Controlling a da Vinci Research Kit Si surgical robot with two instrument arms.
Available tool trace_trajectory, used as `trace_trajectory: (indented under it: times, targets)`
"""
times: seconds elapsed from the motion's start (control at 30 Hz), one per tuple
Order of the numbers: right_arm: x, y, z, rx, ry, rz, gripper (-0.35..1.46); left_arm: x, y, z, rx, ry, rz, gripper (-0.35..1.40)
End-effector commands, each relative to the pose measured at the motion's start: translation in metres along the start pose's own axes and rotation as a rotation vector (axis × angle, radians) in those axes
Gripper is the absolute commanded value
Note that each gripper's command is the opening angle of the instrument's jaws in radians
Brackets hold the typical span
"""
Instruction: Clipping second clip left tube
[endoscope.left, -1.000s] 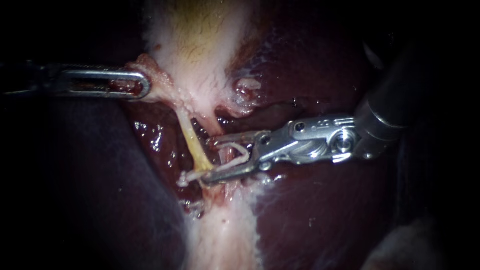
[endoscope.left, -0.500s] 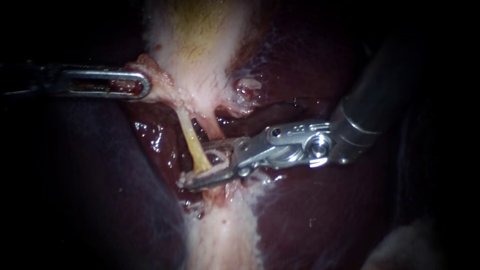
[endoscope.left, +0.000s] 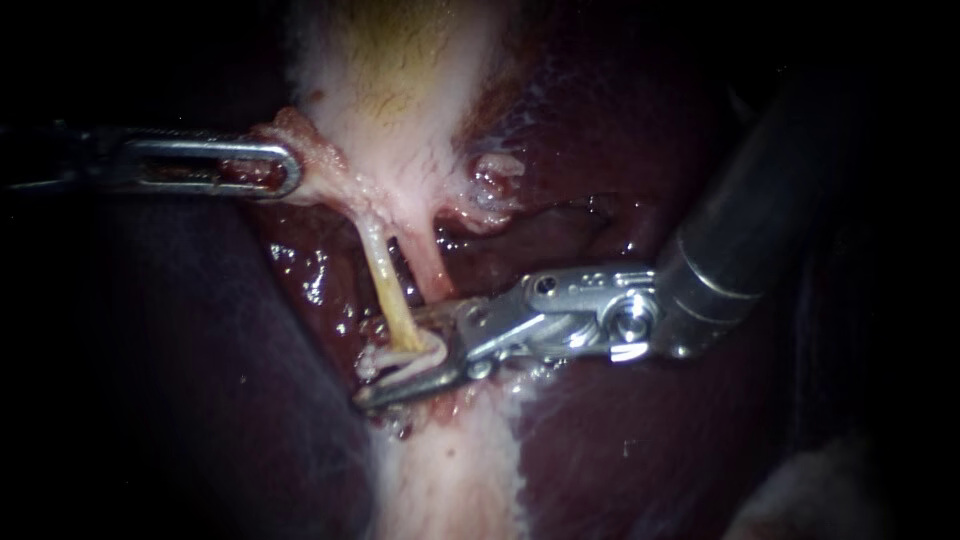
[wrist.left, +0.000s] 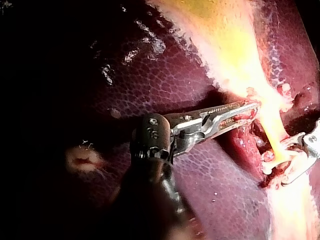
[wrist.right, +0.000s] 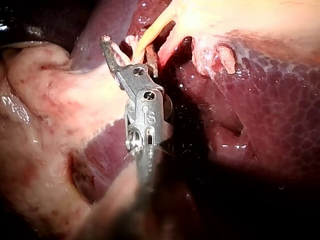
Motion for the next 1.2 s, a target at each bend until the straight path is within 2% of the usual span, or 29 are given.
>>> trace_trajectory:
  times: [0.03,0.3,0.4,0.5,0.63,0.77,0.93,1.0,1.07,1.2]
  targets:
    - [0.0002,-0.0004,0.0001,0.009,0.001,-0.003,0.48,0.0000,0.0000,0.0000,-0.002,-0.001,0.000,-0.35]
    - [0.0021,-0.0035,0.0014,0.076,0.010,-0.016,0.46,0.0000,-0.0001,0.0000,-0.002,-0.001,0.000,-0.35]
    - [0.0025,-0.0040,0.0018,0.091,0.007,-0.021,0.43,0.0001,-0.0002,-0.0001,-0.002,-0.001,0.000,-0.35]
    - [0.0029,-0.0040,0.0018,0.097,0.006,-0.009,0.37,0.0001,-0.0002,-0.0001,-0.002,-0.001,0.000,-0.35]
    - [0.0033,-0.0032,0.0013,0.075,0.014,0.018,0.26,0.0001,-0.0002,-0.0001,-0.003,-0.001,0.000,-0.35]
    - [0.0034,-0.0024,0.0008,0.063,0.021,0.045,0.04,0.0001,-0.0003,-0.0001,-0.003,-0.002,0.000,-0.35]
    - [0.0032,-0.0018,0.0005,0.050,0.018,0.070,-0.14,0.0001,-0.0004,-0.0001,-0.003,-0.002,0.000,-0.35]
    - [0.0031,-0.0017,0.0004,0.050,0.017,0.111,-0.34,0.0001,-0.0004,-0.0001,-0.003,-0.002,0.000,-0.35]
    - [0.0030,-0.0017,0.0002,0.047,0.003,0.146,-0.35,0.0001,-0.0004,-0.0001,-0.003,-0.002,0.000,-0.35]
    - [0.0027,-0.0017,0.0001,0.034,-0.038,0.145,-0.35,0.0001,-0.0004,-0.0001,-0.003,-0.002,0.000,-0.35]
